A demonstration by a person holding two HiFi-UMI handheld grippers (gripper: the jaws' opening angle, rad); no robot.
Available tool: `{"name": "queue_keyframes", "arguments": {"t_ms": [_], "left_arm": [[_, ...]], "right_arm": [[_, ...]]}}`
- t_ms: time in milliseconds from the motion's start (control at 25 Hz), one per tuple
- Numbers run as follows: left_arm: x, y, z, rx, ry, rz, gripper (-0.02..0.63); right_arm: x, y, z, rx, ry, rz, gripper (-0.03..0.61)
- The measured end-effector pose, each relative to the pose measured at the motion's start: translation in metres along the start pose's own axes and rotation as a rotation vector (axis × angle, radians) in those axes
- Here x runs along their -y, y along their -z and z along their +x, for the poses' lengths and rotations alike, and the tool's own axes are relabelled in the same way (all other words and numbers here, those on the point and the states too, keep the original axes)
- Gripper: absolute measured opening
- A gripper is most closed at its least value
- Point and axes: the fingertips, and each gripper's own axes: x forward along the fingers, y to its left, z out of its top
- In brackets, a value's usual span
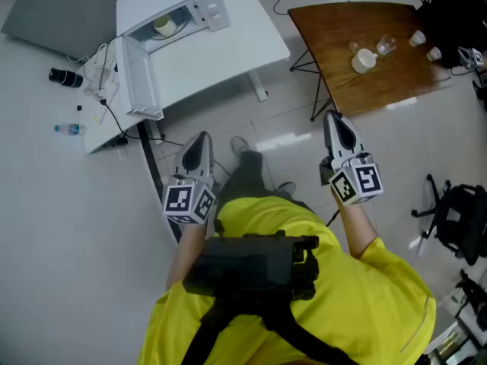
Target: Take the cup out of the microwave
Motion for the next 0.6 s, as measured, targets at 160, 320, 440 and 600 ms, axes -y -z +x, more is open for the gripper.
{"name": "queue_keyframes", "arguments": {"t_ms": [160, 320, 440, 600], "left_arm": [[-0.08, -0.013, 0.023, 0.033, -0.063, -0.056, 0.001], [-0.148, -0.04, 0.061, 0.053, -0.1, -0.057, 0.001], [-0.191, -0.062, 0.087, 0.071, -0.114, -0.047, 0.001], [-0.232, -0.082, 0.113, 0.068, -0.152, -0.041, 0.0]], "right_arm": [[-0.053, -0.001, 0.092, -0.02, -0.093, -0.041, 0.005], [-0.08, -0.002, 0.188, -0.064, -0.142, -0.041, 0.005], [-0.102, -0.008, 0.252, -0.076, -0.206, -0.093, 0.005], [-0.113, -0.009, 0.312, -0.098, -0.228, -0.081, 0.005]]}}
